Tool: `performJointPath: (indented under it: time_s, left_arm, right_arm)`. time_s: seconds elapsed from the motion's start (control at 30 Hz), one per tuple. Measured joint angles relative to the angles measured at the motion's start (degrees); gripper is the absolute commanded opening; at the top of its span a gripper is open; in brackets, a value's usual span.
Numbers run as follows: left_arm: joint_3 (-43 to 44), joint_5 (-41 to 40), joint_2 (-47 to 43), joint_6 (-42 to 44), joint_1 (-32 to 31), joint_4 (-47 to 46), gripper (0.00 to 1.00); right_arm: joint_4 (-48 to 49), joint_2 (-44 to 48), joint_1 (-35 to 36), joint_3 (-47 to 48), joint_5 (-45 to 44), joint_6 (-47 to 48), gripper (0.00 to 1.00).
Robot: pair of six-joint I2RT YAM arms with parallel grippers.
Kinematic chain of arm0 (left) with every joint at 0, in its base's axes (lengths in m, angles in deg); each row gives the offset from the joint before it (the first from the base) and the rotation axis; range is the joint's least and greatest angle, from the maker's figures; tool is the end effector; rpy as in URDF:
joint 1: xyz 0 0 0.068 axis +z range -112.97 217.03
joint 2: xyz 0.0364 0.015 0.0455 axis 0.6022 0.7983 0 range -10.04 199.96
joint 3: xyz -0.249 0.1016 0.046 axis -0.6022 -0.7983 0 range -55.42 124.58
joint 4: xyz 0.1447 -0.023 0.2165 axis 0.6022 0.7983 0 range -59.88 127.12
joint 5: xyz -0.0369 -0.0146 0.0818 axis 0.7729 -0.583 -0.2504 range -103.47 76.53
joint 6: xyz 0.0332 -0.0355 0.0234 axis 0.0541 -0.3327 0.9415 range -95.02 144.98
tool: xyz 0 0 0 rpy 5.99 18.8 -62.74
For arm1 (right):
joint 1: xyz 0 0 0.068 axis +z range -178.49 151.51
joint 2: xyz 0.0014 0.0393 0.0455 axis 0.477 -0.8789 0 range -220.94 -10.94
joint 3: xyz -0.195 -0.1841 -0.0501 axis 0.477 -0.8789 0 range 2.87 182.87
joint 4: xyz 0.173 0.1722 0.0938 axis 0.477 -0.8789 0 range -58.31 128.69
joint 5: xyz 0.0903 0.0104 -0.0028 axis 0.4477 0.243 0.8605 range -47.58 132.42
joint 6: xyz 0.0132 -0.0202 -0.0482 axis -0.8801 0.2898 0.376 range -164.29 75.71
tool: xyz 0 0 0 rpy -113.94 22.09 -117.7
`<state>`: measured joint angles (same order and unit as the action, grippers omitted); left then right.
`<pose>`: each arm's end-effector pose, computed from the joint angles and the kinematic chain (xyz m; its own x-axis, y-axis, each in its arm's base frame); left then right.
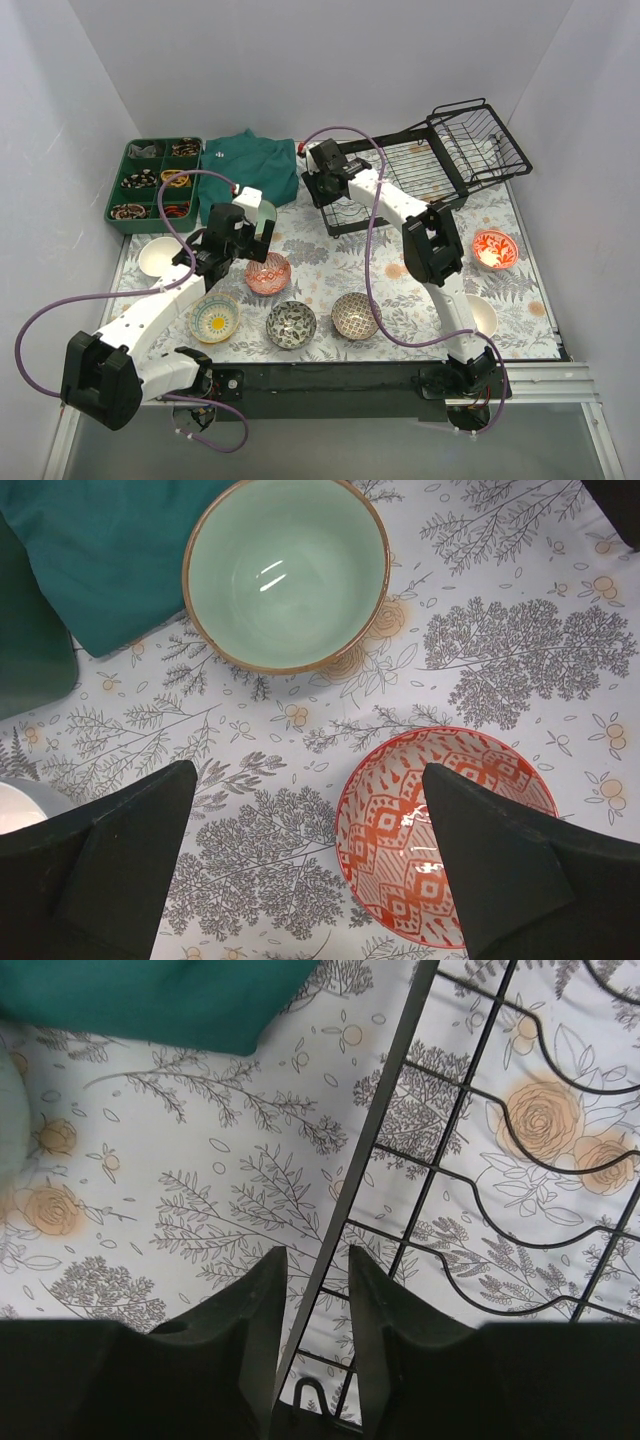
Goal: Load the bowls into the dish rack
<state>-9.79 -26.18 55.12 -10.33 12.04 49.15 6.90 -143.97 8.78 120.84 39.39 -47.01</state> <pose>0.2254 -0.0965 0.2599 -0.6092 -0.3382 -0.7173 -0.1174 0.9330 -0.3401 0.4208 0.3178 0.2209 -0.6072 -0.4026 -0.6850 -0.5478 0.8366 -0.0061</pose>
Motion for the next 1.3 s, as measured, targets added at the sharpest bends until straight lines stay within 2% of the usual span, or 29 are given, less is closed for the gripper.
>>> performJointPath:
  time_s: [0.13,0.27,0.4,0.47,0.53,0.97,1.3]
  left_arm:
    - [-1.2,0.0,-1.4,0.6,0.0,0.0,0.98]
    - [-1.3,0.1,-3.2,0.8,0.6,-0.1,0.98]
    - [-1.3,0.2,-5.6,0.7,2.8,0.0,0.98]
    - [-1.3,0.4,-6.7,0.7,3.9,0.2,0.98]
    - [-1.3,0.6,-7.9,0.7,4.8,0.3,0.98]
    - [-3.2,2.4,-14.8,2.5,7.8,-1.2,0.98]
    - [-4.0,6.4,-16.0,2.2,10.6,-1.0,0.98]
  right_arm:
    - [0.2,0.0,0.2,-3.4,-0.1,0.3,0.33]
    - [0.3,0.0,0.7,-4.6,-0.3,0.7,0.19]
    - [0.5,1.6,1.3,-6.9,-2.0,0.2,0.11]
    - [0.7,3.0,1.5,-9.0,-2.2,0.9,0.04]
    - [0.7,5.0,1.7,-11.9,-2.7,1.6,0.02]
    - [-0.9,24.2,9.1,-37.6,-2.8,6.0,0.01]
    - [-1.2,29.6,10.3,-45.0,0.9,12.9,0.01]
